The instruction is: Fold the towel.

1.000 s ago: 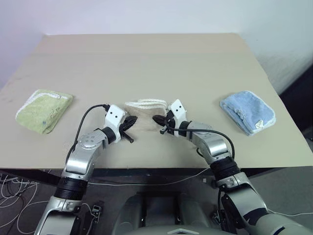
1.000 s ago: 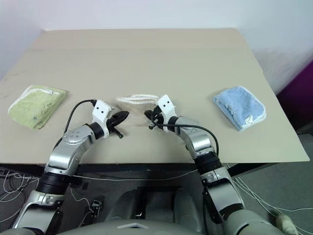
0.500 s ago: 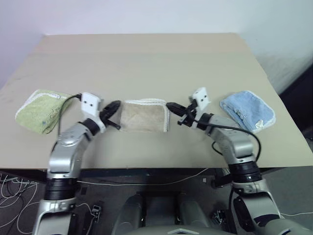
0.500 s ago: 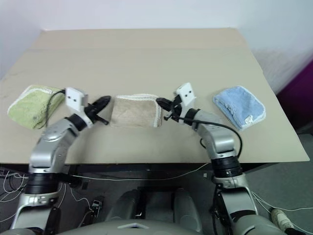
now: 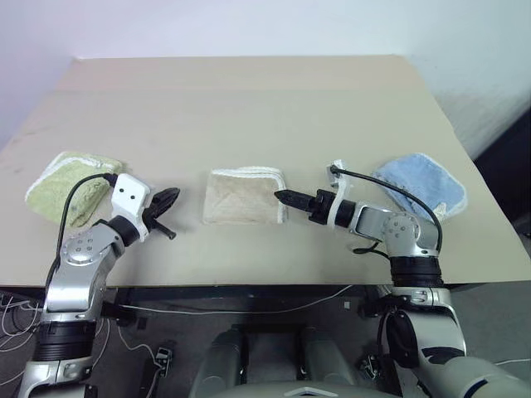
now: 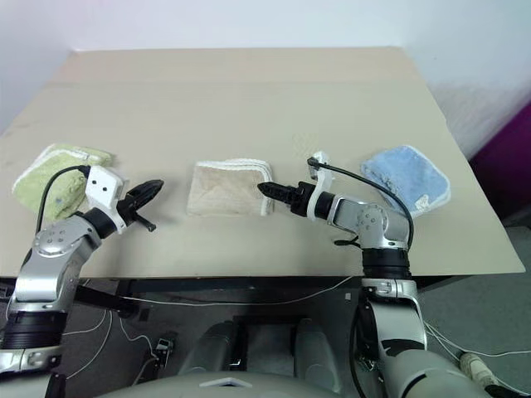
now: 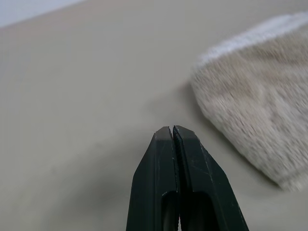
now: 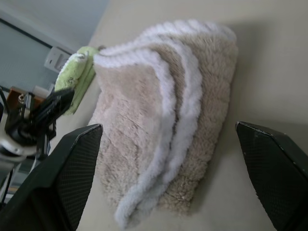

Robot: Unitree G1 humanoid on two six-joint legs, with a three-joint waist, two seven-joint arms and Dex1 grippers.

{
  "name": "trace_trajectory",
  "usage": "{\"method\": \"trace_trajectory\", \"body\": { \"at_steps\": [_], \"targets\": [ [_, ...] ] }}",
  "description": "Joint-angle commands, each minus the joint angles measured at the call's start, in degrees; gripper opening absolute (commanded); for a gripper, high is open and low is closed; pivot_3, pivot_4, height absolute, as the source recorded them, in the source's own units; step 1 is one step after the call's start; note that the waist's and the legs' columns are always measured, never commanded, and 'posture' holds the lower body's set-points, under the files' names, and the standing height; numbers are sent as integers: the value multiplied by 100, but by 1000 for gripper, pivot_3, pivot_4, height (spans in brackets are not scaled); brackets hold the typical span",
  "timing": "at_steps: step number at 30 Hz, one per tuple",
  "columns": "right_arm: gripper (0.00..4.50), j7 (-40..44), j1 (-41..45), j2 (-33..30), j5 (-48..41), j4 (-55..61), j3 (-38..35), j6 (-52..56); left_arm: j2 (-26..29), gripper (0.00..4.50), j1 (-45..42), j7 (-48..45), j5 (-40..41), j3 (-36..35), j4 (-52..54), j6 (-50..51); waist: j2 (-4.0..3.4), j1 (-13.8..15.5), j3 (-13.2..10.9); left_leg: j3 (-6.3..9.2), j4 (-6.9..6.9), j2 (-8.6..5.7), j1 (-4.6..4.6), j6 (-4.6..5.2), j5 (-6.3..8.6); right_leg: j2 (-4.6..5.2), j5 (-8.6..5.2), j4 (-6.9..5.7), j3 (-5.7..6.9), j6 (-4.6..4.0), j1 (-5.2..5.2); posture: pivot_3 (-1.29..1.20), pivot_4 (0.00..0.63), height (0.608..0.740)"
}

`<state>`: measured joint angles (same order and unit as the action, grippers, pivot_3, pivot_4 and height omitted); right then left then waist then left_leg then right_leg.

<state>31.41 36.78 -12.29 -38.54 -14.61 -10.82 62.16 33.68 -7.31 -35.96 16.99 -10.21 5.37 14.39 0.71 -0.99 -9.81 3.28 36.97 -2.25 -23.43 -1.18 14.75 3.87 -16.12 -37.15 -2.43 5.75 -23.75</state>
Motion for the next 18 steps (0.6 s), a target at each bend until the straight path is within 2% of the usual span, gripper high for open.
{"method": "trace_trajectory", "body": {
  "at_steps": [1, 9, 17, 18],
  "targets": [
    [4466, 19, 172, 94, -44, -61, 73, 52, 57, 76, 139, -104, 126, -116, 394, -13, 0, -1, 0, 0, 0, 0, 0, 0, 0, 0, 0, 0, 0, 0, -1, 0, 150, 740],
    [4466, -35, 421, 489, 127, -427, 467, 12, 35, 76, 174, -120, 92, -83, 425, 3, 0, -33, 1, -1, -4, 1, -1, 0, 0, -3, 0, -2, -1, 0, -5, 0, 150, 740],
    [4466, -107, 714, 840, 286, -1068, 370, -214, 13, 76, 181, -104, 74, -69, 435, -27, 0, -184, 4, -4, -11, 8, 2, 0, 0, -12, 0, -8, -4, -1, -14, 0, 150, 740],
    [4304, -122, 707, 847, 261, -1069, 329, -189, 12, 76, 203, -99, 76, -80, 447, -31, 0, -185, 4, -4, -13, 10, 2, 0, 0, -14, 0, -10, -4, -1, -16, 0, 150, 740]
  ]
}}
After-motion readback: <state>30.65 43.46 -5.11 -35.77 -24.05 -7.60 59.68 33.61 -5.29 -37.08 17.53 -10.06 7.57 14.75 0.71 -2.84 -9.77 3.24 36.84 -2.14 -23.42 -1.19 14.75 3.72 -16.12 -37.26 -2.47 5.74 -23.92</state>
